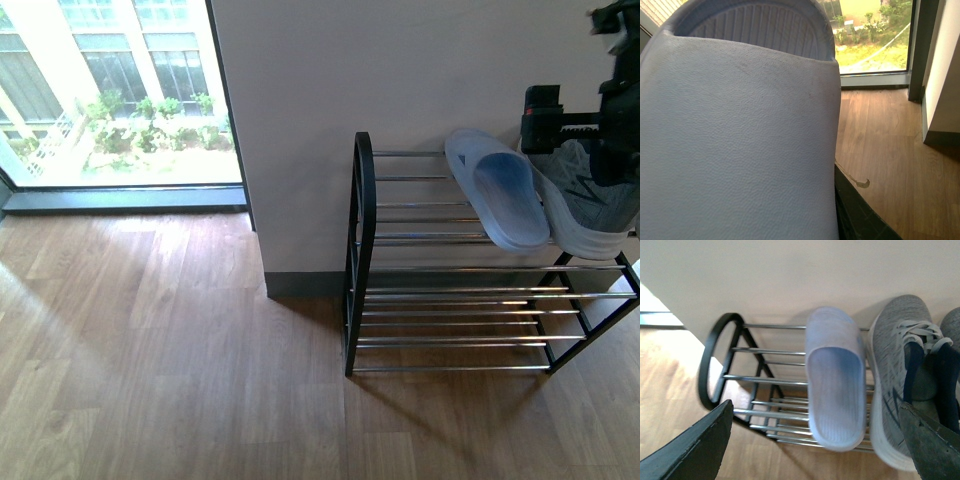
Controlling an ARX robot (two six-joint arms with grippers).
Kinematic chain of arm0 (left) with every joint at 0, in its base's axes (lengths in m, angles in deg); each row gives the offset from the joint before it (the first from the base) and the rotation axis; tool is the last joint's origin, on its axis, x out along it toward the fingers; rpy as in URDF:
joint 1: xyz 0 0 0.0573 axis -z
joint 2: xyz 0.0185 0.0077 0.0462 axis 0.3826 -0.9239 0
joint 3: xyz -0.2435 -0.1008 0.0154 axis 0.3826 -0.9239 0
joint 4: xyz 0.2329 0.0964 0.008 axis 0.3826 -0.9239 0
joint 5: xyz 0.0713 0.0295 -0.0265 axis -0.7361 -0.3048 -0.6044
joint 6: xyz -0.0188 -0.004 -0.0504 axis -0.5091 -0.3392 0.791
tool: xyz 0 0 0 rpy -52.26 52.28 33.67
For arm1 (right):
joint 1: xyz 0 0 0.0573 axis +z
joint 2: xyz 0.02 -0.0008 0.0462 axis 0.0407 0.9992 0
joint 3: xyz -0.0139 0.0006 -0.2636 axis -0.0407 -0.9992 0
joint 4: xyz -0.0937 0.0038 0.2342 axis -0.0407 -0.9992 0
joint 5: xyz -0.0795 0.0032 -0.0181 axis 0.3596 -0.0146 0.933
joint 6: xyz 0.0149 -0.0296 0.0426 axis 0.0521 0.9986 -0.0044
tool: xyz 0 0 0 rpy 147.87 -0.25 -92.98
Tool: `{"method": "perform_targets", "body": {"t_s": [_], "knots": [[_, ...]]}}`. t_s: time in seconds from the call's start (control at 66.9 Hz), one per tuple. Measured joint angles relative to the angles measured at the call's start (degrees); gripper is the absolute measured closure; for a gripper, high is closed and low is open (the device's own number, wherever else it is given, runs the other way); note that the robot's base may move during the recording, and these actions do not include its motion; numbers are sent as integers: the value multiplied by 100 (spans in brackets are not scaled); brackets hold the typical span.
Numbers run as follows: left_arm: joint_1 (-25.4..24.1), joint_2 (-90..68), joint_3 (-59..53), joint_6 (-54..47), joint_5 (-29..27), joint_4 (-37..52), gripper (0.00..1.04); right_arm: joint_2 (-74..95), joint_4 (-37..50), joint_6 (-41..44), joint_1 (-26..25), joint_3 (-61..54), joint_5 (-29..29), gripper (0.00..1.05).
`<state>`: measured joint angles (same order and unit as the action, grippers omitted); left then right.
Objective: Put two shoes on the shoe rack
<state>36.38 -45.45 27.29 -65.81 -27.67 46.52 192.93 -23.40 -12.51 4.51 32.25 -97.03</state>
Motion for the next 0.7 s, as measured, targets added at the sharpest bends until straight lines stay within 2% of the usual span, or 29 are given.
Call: {"method": "perform_targets", "body": {"t_s": [0.149, 0.329, 0.448, 0.463, 0.553, 0.613, 0.702], "knots": [[0, 0, 0, 0, 0, 0, 103, -1462, 118, -225, -297, -1235, -719, 9], [0, 0, 0, 0, 0, 0, 103, -2461, 699, -350, -570, -2288, -1003, 9], [0, 0, 0, 0, 0, 0, 103, -2535, 905, -452, -634, -2527, -1073, 9], [0, 0, 0, 0, 0, 0, 103, -2527, 922, -452, -632, -2535, -1049, 9], [0, -2, 0, 0, -2, 0, 103, -2227, 2509, -164, -352, -2935, 267, 23], [0, 0, 0, 0, 2, 0, 103, -2291, 3141, -50, -264, -3202, 640, 33], [-2, 0, 0, 0, -2, 0, 103, -2872, 2798, 22, -247, -3322, 739, 47]]}}
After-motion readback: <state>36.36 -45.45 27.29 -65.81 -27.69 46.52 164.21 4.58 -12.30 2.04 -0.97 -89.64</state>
